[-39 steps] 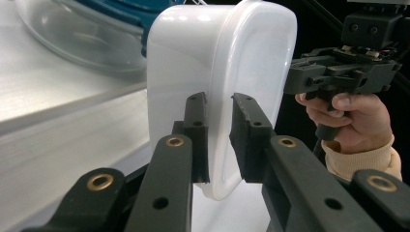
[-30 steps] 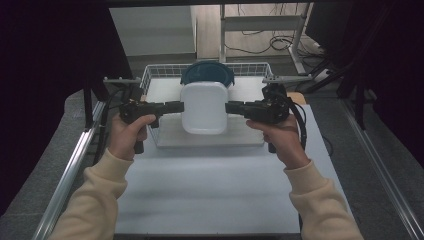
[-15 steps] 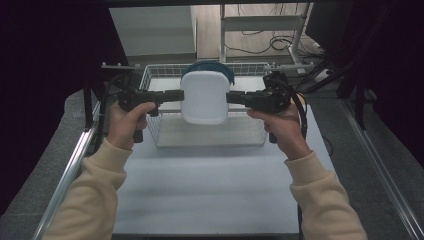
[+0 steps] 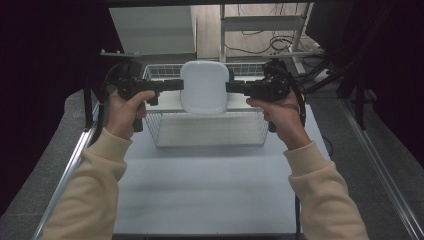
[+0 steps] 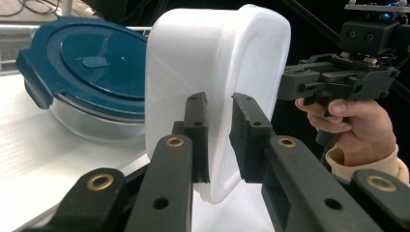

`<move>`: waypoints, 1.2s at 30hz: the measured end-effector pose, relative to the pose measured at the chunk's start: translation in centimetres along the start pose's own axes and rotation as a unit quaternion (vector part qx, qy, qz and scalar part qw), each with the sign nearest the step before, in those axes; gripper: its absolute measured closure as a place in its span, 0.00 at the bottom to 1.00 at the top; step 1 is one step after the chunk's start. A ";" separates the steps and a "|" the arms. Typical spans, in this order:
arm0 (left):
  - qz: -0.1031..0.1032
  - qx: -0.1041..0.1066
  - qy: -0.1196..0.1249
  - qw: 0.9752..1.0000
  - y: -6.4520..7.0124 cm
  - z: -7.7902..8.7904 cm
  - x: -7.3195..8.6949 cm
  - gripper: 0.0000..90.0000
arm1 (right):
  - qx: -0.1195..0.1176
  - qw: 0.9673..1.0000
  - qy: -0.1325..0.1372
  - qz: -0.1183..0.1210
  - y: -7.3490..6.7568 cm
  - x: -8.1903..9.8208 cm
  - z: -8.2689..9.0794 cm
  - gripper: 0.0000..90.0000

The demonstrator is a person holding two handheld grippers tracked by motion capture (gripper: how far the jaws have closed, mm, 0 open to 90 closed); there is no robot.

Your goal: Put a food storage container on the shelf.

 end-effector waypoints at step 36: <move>0.032 -0.010 -0.003 0.999 -2.8 -1.8 -4.3 0.87 | -0.015 0.999 0.013 -0.038 3.5 -4.5 -1.7 0.88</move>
Point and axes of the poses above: each handheld gripper's, and its own axes: z roughly backward along the jaws, x roughly out of its underside, y roughly to its right, the point moved 10 cm from there along -z, roughly forward along the jaws, and after that the axes turned 6 degrees about -z, right-handed, at the moved point
